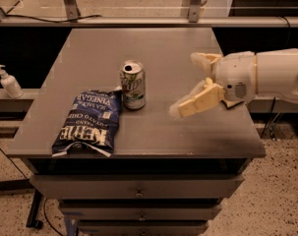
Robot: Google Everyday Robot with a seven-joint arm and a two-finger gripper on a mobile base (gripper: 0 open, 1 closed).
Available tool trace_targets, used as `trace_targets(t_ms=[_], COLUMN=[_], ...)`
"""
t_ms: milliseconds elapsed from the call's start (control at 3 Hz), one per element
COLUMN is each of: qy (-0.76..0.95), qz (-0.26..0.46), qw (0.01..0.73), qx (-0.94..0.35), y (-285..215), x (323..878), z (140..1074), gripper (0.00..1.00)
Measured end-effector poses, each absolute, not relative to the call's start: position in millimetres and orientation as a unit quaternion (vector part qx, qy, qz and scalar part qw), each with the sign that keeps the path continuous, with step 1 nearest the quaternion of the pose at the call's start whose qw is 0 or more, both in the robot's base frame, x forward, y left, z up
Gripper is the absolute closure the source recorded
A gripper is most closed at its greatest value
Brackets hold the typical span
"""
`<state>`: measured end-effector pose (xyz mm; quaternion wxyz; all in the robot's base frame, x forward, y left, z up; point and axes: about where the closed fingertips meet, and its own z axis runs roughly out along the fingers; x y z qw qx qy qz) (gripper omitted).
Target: Move 7up can near blue chip bag
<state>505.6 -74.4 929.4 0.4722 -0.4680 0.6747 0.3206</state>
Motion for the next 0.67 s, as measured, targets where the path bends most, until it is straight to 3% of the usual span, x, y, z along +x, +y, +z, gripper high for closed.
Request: trace_targets(t_ms=[333,667], qy=[0.681,0.686], qz=[0.286,0.278], qw=[0.511,0.516], qx=[-0.44,-0.431], y=[-118,-131], x=[488,483], z=[943,944], gripper=[0.0,0.0])
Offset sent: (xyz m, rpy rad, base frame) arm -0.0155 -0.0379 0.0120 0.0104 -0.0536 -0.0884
